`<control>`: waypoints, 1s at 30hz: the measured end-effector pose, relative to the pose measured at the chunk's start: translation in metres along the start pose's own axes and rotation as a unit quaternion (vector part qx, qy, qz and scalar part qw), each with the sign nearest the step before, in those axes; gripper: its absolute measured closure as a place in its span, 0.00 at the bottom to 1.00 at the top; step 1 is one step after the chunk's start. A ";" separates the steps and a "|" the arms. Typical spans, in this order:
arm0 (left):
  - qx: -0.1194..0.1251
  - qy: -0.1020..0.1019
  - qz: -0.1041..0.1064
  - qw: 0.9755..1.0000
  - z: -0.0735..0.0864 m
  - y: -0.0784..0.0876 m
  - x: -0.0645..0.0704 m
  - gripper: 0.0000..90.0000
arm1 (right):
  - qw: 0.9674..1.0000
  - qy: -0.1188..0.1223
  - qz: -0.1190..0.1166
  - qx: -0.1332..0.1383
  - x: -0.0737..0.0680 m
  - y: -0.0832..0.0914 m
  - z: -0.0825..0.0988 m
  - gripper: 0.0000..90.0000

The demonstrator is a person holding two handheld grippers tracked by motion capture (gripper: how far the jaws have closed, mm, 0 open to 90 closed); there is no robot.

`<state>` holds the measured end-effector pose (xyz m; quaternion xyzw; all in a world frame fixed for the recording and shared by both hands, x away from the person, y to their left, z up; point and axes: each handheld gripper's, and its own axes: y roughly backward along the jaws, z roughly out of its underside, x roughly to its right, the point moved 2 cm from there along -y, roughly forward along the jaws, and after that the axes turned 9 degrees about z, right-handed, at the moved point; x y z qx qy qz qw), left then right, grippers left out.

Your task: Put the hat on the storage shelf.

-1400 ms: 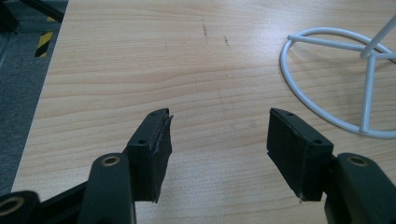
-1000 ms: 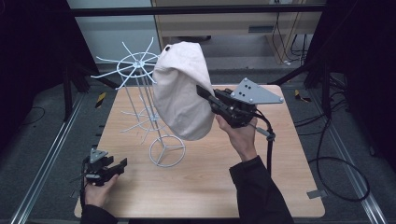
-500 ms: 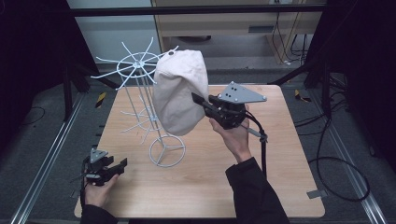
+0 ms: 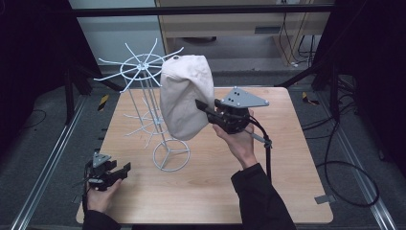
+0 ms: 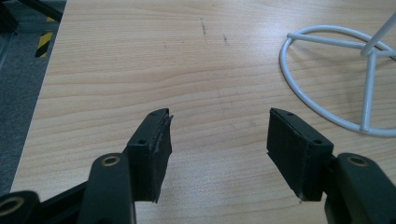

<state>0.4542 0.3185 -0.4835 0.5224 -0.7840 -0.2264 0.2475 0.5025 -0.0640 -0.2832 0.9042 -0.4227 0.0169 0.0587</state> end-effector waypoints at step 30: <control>0.000 -0.003 -0.003 1.000 0.000 -0.001 0.001 0.44 | 0.999 -0.006 0.050 -0.015 0.014 0.059 0.017 0.25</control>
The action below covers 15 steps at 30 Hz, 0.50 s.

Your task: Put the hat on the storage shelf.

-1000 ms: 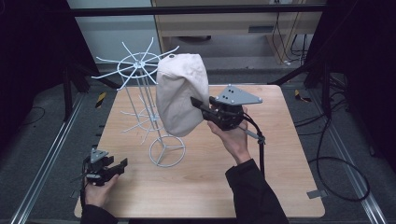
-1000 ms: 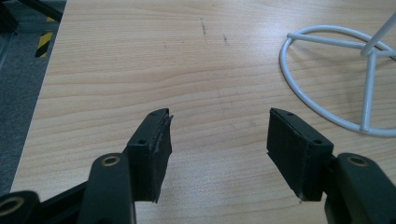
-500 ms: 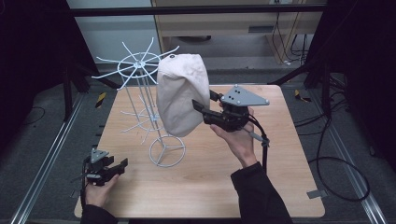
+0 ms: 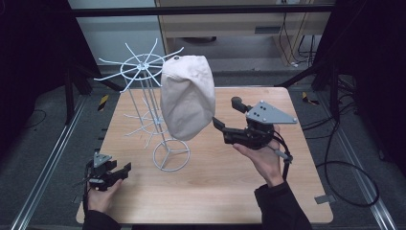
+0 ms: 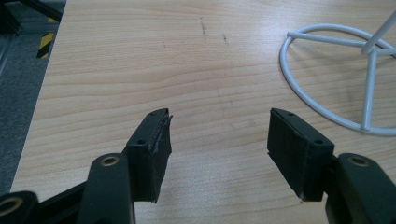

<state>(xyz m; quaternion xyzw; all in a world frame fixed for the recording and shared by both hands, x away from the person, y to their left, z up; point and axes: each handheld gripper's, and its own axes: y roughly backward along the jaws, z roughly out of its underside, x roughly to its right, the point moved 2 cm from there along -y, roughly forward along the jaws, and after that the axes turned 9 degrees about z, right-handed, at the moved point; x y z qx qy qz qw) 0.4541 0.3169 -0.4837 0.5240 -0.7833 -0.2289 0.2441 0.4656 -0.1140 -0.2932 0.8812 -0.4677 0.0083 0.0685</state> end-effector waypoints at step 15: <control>-0.002 -0.004 0.007 1.000 0.001 -0.002 0.000 0.41 | 0.995 -0.024 0.046 -0.088 0.040 0.026 0.089 0.18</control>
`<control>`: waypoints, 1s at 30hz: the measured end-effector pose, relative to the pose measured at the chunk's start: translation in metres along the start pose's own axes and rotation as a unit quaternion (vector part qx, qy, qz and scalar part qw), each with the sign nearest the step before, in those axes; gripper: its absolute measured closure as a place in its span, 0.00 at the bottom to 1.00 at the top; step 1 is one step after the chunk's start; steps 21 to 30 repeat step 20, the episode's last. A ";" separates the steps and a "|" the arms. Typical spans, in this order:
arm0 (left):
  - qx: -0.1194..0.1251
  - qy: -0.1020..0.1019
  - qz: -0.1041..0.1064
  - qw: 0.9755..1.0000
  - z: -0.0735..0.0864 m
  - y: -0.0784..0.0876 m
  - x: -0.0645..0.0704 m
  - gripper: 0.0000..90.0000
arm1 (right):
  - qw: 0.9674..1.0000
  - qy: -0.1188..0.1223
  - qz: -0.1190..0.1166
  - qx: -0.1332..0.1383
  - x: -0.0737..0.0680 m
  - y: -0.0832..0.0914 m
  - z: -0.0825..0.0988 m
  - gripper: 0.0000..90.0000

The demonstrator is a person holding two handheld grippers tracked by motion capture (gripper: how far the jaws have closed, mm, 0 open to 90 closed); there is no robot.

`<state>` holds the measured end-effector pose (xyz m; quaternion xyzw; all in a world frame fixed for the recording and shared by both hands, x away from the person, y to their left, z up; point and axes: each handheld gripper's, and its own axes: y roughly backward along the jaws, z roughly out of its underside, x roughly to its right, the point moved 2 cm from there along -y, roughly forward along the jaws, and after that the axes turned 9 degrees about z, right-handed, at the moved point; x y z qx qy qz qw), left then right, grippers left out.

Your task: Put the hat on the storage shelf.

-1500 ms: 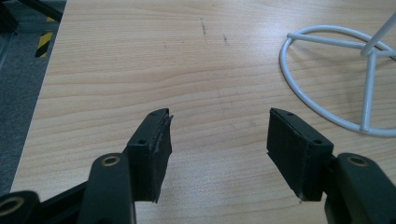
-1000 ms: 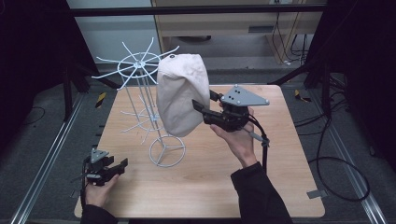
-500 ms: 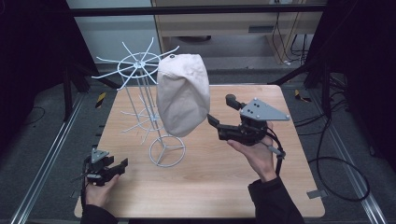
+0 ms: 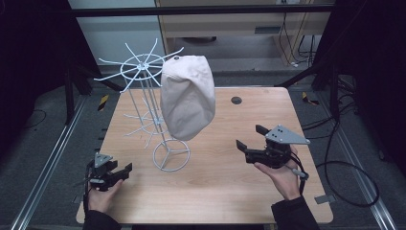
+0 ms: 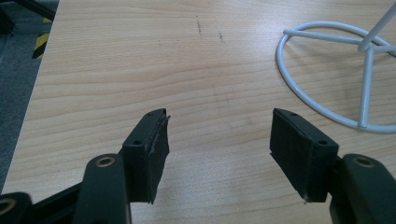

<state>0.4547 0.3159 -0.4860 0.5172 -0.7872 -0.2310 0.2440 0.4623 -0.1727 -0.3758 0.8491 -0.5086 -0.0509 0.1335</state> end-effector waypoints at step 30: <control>-0.015 -0.023 0.016 0.999 0.003 -0.008 0.000 0.30 | 0.979 -0.025 0.118 -0.163 0.072 -0.013 0.111 0.15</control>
